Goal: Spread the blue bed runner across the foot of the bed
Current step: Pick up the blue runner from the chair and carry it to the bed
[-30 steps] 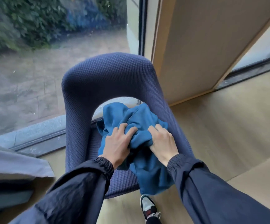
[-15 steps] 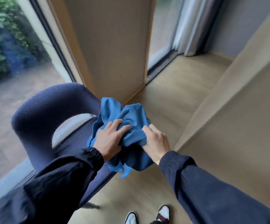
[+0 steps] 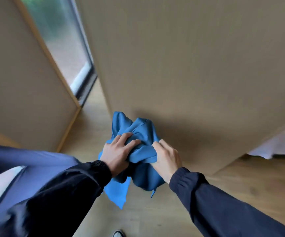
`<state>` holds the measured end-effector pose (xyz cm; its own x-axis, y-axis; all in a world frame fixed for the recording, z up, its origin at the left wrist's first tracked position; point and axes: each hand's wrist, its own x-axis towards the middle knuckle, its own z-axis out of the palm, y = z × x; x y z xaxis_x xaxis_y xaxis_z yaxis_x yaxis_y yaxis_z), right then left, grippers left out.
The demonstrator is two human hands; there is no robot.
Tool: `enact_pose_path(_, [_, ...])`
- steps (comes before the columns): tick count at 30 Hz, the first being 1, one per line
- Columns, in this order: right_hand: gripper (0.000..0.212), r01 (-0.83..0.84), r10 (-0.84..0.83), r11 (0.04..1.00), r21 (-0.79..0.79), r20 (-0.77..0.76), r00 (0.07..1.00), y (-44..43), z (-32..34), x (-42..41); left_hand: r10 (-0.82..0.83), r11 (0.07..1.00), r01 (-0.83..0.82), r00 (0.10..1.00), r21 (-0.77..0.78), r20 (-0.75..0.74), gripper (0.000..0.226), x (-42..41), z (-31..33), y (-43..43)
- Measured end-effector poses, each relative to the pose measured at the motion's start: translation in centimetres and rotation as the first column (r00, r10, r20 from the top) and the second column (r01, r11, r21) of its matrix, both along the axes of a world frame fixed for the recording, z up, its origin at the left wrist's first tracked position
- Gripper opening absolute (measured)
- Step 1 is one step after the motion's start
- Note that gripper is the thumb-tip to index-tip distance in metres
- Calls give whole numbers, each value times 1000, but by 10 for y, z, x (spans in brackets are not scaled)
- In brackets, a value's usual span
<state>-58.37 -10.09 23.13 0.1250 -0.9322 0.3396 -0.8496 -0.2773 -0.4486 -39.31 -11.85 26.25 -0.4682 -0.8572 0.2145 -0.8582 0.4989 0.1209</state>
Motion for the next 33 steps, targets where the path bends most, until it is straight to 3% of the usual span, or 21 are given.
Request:
enact_pose_path(9, [37,358,-360,933,-32,-39,932,68,22,-203,-358,934,356,932,-38,-52,57,-221,15,0])
enact_pose_path(19, [37,731,-734,679,-68,-90,674,147,65,-409,-692,721,689,720,-67,-47,63,-476,51,20])
enact_pose_path(23, [34,808,-809,586,-62,-102,579,166,77,-493,-762,648,759,645,-69,-54,66,-579,59,29])
enact_pose_path(33, [35,893,-889,448,-42,-128,440,185,98,-701,-889,456,885,446,-98,-103,59,-816,78,28])
